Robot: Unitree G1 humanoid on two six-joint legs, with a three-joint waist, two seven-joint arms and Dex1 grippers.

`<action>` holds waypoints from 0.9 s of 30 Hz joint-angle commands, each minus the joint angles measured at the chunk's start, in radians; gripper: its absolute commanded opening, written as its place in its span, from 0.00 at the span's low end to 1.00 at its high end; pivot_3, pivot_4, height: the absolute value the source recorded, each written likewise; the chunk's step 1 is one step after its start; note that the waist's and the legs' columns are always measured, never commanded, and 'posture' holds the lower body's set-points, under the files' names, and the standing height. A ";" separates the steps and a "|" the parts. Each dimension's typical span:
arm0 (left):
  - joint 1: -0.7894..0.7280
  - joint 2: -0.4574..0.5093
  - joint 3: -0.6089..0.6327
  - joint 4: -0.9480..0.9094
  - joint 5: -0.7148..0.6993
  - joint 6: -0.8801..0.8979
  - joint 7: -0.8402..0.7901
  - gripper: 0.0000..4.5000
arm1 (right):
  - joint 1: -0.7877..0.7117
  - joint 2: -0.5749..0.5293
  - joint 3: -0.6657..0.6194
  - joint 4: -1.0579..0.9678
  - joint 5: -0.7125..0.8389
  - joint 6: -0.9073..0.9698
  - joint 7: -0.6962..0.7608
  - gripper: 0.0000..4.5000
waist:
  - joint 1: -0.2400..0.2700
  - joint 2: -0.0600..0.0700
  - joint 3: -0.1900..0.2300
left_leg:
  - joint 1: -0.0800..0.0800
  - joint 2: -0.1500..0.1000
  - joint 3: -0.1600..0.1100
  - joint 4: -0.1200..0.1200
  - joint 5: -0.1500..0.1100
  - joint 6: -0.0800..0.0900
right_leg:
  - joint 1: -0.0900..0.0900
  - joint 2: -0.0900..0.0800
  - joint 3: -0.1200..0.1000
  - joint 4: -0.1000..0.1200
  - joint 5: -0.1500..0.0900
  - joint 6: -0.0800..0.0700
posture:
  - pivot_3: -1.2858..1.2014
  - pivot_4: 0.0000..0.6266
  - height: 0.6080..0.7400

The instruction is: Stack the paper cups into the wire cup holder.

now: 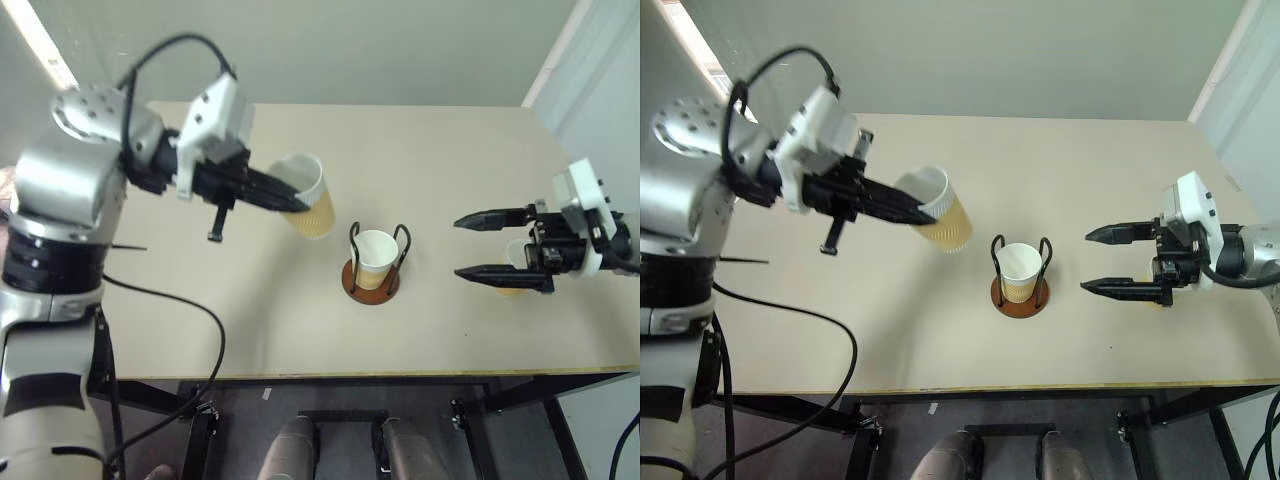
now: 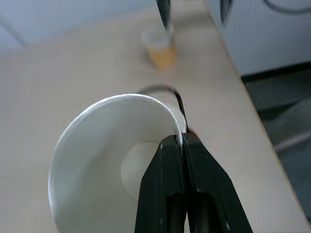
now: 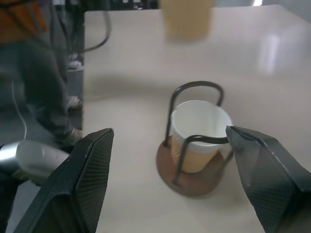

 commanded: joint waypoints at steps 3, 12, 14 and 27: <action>-0.084 -0.062 -0.019 0.120 0.013 -0.052 -0.043 0.01 | 0.018 -0.010 -0.050 -0.066 0.029 -0.016 -0.021 0.87 | 0.000 0.000 0.000 | 0.000 0.000 0.000 0.000 0.000 0.000 | 0.001 0.000 0.000 -0.001 0.001 0.001 | 0.52 0.24 1.00; -0.219 -0.232 -0.165 0.395 0.040 -0.223 -0.065 0.01 | 0.093 -0.015 -0.104 -0.154 0.075 0.021 -0.087 0.87 | 0.010 -0.001 0.000 | -0.001 -0.001 0.001 0.004 -0.002 0.006 | 0.004 -0.002 0.000 -0.004 0.001 0.007 | 0.52 0.24 1.00; -0.239 -0.254 -0.205 0.435 0.035 -0.257 -0.065 0.01 | 0.114 -0.018 -0.122 -0.174 0.088 0.032 -0.102 0.87 | 0.011 -0.001 0.000 | -0.002 -0.001 0.002 0.005 -0.003 0.006 | 0.003 -0.002 0.000 -0.005 0.002 0.010 | 0.52 0.24 1.00; -0.280 -0.381 -0.374 0.545 0.039 -0.424 -0.065 0.01 | 0.152 -0.094 -0.206 -0.162 0.103 0.074 -0.155 0.87 | 0.015 -0.001 0.000 | -0.006 -0.002 0.003 0.011 -0.007 0.010 | 0.004 -0.003 0.000 -0.005 0.004 0.023 | 0.52 0.24 1.00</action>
